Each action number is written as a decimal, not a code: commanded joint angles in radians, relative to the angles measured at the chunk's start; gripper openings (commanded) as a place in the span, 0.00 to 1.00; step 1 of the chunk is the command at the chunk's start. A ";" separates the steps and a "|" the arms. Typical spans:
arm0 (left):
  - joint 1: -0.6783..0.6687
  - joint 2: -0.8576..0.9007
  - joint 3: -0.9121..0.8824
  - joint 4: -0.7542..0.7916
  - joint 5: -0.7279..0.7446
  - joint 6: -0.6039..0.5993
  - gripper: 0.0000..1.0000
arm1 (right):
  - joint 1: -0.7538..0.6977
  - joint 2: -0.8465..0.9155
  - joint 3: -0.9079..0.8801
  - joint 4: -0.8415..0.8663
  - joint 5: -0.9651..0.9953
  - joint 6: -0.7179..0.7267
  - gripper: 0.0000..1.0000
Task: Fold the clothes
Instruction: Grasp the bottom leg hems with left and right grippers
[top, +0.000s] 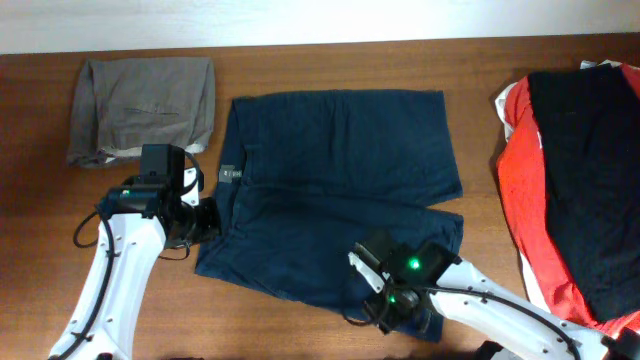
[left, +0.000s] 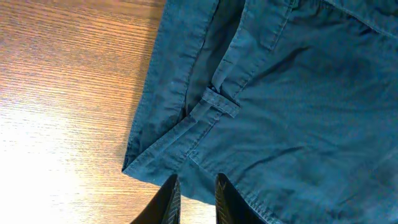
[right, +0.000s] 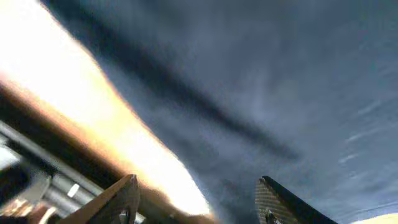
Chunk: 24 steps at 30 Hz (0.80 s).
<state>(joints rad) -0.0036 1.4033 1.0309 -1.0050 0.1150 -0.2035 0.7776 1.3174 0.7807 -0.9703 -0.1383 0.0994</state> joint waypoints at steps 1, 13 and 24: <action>-0.001 -0.005 -0.006 -0.005 -0.003 -0.006 0.20 | -0.008 0.002 0.026 0.002 0.159 -0.044 0.54; -0.001 -0.005 -0.006 0.002 -0.004 -0.006 0.25 | -0.005 0.044 -0.001 0.062 -0.082 -0.244 0.53; -0.001 -0.005 -0.006 0.011 -0.004 -0.006 0.26 | 0.040 0.068 0.003 0.148 -0.014 -0.346 0.56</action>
<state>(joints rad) -0.0036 1.4033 1.0309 -0.9936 0.1150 -0.2035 0.7940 1.3617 0.7696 -0.8051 -0.2852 -0.2356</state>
